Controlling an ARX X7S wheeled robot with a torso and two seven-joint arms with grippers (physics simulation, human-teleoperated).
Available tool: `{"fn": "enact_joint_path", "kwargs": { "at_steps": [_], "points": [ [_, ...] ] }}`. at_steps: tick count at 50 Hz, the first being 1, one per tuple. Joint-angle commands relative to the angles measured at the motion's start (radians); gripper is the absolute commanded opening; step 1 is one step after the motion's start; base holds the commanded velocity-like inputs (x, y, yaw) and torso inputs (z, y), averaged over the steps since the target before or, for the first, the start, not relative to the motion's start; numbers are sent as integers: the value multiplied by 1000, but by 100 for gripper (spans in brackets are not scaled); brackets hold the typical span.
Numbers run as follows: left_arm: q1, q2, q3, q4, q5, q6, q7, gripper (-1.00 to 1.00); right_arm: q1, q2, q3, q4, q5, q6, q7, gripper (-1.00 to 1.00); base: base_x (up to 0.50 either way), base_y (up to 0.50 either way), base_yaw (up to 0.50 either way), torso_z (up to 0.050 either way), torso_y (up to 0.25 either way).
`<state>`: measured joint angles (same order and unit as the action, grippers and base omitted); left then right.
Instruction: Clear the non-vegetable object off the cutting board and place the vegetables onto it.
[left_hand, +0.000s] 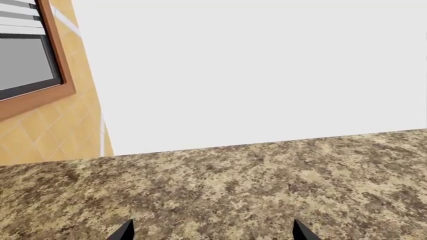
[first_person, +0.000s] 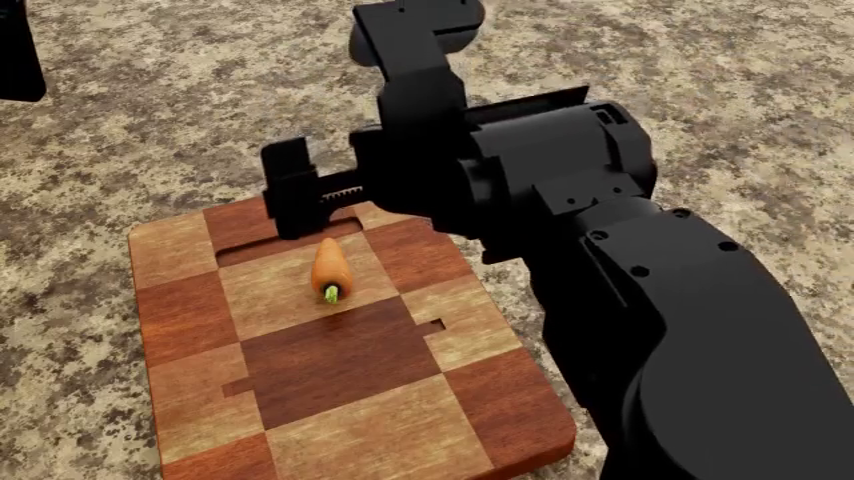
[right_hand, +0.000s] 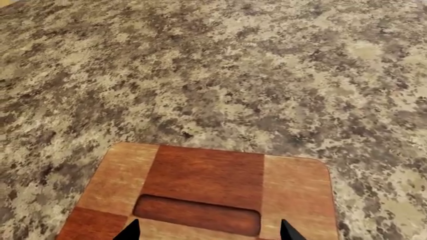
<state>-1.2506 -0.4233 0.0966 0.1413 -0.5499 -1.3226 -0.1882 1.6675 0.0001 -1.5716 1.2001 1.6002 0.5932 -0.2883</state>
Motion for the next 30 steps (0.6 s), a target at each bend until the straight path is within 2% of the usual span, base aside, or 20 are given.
{"fn": "enact_joint_path", "kwargs": {
  "at_steps": [1, 8, 12, 30],
  "points": [
    [2, -5, -2, 9, -7, -4, -4, 100, -43, 0, -12, -3, 68, -50, 22, 100, 0, 0, 0, 0, 0],
    [1, -6, -4, 12, -11, -6, -6, 100, -40, 0, -21, -8, 98, -33, 59, 100, 0, 0, 0, 0, 0],
    [-1, -3, -8, 20, -18, -14, -10, 100, -37, 0, -27, -7, 125, 33, 126, 100, 0, 0, 0, 0, 0],
    [-19, -10, -35, 37, -39, -41, -20, 100, 8, 0, -28, -64, 140, 144, 166, 100, 0, 0, 0, 0, 0]
  ]
}}
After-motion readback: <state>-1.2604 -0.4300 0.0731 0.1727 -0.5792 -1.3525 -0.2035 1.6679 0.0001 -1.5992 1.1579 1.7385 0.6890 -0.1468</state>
